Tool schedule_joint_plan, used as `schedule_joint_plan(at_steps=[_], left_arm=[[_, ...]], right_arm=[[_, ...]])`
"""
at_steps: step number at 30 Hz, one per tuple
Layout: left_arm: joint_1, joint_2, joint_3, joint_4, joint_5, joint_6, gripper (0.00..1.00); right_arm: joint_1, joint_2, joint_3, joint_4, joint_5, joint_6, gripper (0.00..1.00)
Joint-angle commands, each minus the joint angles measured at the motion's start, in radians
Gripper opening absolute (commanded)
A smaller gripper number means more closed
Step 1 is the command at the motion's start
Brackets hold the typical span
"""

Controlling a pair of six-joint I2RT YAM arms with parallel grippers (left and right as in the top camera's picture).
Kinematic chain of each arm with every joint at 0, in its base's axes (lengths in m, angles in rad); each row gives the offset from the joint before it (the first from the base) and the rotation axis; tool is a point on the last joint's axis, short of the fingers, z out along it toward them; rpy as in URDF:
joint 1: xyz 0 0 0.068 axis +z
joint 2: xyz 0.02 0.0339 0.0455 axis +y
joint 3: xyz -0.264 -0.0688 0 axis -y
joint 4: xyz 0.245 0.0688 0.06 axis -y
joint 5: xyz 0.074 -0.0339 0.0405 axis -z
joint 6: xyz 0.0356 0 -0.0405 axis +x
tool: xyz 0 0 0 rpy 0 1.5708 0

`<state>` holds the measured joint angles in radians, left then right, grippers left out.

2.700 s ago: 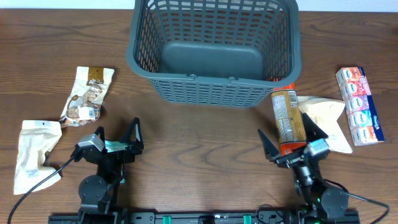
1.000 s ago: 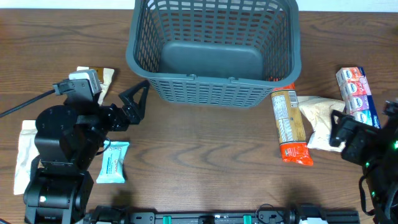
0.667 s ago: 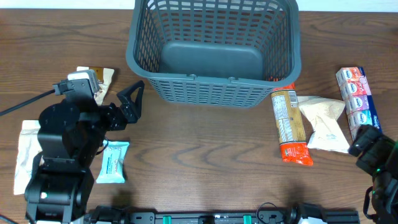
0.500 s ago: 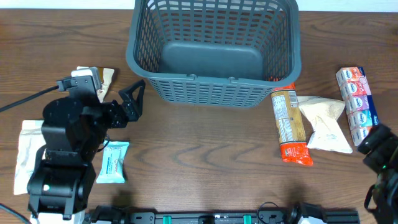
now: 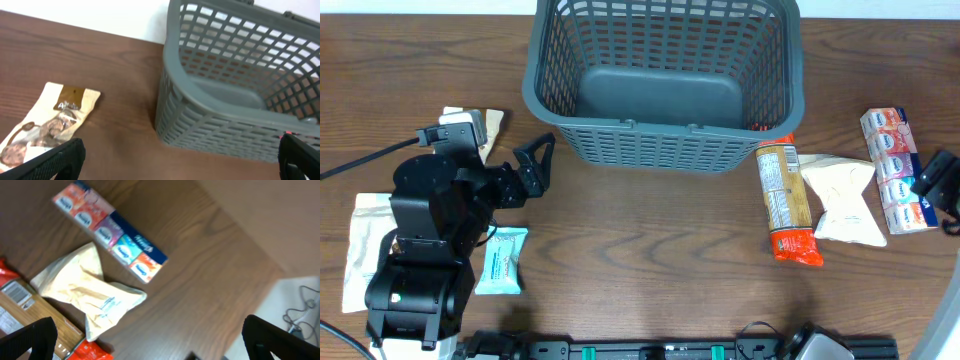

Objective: Pack container
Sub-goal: 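Move the right gripper over the Kleenex tissue pack on the right, then lower the right gripper and grasp the Kleenex tissue pack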

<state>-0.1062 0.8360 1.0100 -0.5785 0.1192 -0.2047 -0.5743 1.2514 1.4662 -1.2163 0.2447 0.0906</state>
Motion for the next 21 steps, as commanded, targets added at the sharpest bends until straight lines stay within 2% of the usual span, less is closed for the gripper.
schedule_joint_plan(at_steps=[1,6,13,21], left_arm=[[0.004,0.000,0.020,-0.012,-0.016,0.018,0.99],[0.004,0.000,0.020,-0.017,-0.016,0.018,0.99],[0.004,0.000,0.020,-0.070,-0.016,0.017,0.99],[0.004,0.000,0.020,-0.133,-0.016,0.017,0.99]], right_arm=[[-0.072,0.061,-0.007,0.021,-0.185,-0.136,0.99],[-0.125,0.153,-0.007,0.114,-0.402,-0.346,0.99],[-0.126,0.277,-0.007,0.235,-0.379,-0.542,0.99],[-0.126,0.426,-0.007,0.260,-0.377,-0.560,0.99]])
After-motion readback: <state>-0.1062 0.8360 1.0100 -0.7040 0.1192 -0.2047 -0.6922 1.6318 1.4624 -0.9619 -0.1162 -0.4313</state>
